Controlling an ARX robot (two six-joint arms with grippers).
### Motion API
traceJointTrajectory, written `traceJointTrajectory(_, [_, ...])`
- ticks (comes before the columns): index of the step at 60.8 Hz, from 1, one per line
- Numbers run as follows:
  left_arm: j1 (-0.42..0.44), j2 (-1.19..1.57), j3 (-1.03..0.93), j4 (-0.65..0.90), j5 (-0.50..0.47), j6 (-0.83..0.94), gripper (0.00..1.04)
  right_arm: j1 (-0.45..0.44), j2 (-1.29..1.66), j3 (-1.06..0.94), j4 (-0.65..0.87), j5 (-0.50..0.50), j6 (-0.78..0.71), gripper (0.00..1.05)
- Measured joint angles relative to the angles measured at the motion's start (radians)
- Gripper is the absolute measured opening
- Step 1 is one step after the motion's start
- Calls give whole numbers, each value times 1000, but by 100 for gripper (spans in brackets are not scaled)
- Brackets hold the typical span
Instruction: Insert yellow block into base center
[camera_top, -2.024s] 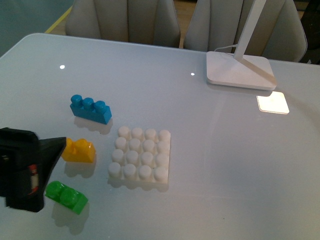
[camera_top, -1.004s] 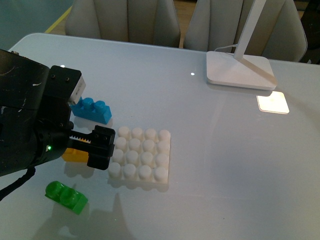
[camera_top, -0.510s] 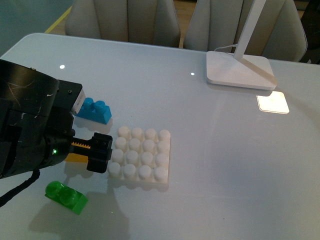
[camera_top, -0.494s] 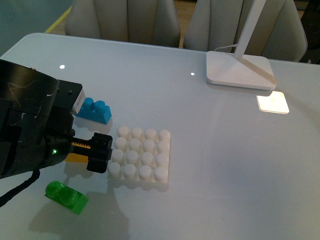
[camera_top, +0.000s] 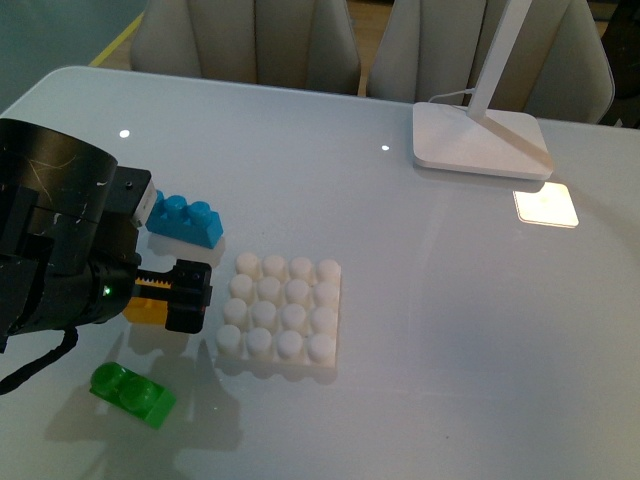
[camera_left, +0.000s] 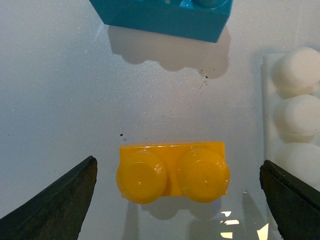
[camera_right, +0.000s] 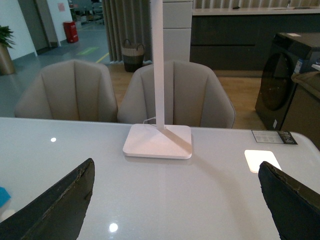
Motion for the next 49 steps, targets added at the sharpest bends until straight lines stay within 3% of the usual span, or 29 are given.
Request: traceJointTrajectory(49, [10, 69, 47, -10, -4, -3, 97, 0, 0, 0, 0, 0, 0, 96])
